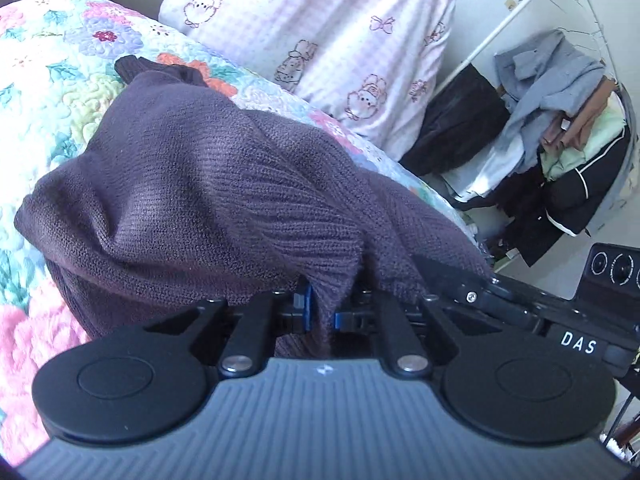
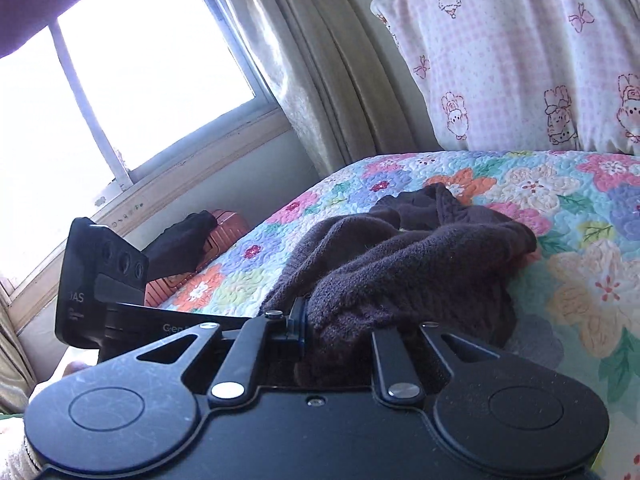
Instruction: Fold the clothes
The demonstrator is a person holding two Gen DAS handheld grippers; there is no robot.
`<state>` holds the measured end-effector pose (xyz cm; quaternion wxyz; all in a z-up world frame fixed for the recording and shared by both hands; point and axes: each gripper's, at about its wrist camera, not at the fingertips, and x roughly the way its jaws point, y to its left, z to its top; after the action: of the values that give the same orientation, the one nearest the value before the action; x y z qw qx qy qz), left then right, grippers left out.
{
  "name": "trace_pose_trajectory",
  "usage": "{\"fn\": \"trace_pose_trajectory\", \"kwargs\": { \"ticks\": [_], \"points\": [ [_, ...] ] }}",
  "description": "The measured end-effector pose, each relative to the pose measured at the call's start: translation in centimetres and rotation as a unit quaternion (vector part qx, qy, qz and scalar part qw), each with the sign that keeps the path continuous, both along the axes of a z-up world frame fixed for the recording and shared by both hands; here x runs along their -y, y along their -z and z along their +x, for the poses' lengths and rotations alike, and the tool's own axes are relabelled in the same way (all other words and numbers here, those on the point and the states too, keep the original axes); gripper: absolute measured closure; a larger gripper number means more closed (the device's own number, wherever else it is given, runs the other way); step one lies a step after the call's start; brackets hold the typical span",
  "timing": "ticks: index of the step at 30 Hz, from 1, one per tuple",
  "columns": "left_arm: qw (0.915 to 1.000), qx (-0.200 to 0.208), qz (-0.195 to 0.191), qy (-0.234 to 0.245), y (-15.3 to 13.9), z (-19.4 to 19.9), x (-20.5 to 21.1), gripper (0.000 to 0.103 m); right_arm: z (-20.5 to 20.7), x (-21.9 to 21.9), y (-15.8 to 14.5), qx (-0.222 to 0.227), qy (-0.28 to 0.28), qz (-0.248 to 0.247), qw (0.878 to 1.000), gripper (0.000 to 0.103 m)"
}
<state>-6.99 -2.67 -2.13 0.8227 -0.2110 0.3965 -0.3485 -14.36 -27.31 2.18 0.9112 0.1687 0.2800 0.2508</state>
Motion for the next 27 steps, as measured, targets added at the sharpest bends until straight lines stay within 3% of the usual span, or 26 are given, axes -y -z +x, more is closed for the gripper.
{"fn": "trace_pose_trajectory", "kwargs": {
  "ticks": [9, 13, 17, 19, 22, 27],
  "points": [
    [0.9971, 0.037, -0.041, 0.052, -4.4, -7.1, 2.9, 0.097, -8.9, 0.9, -5.8, 0.023, 0.033, -0.031, 0.999, 0.086],
    [0.9915, 0.063, -0.068, 0.091, -7.0, -8.7, 4.7, 0.096, -11.9, 1.8, -10.4, -0.016, 0.116, -0.036, 0.992, 0.086],
    [0.9850, 0.057, -0.119, 0.112, -7.6, -7.5, 4.6, 0.094, -13.6, 1.9, -14.4, 0.024, 0.157, -0.111, 0.981, 0.087],
    [0.9895, 0.033, -0.108, 0.090, -6.1, -6.5, 4.0, 0.094, -12.6, 2.8, -13.8, 0.019, 0.172, -0.126, 0.977, 0.087],
    [0.9979, 0.021, -0.038, 0.047, -3.5, -6.0, 3.5, 0.094, -10.7, 4.7, -10.8, -0.005, 0.193, -0.134, 0.972, 0.087],
    [0.9991, 0.011, 0.040, -0.002, -0.9, -5.4, 2.7, 0.093, -9.9, 6.1, -6.3, -0.038, 0.220, -0.157, 0.962, 0.088]
  ]
}}
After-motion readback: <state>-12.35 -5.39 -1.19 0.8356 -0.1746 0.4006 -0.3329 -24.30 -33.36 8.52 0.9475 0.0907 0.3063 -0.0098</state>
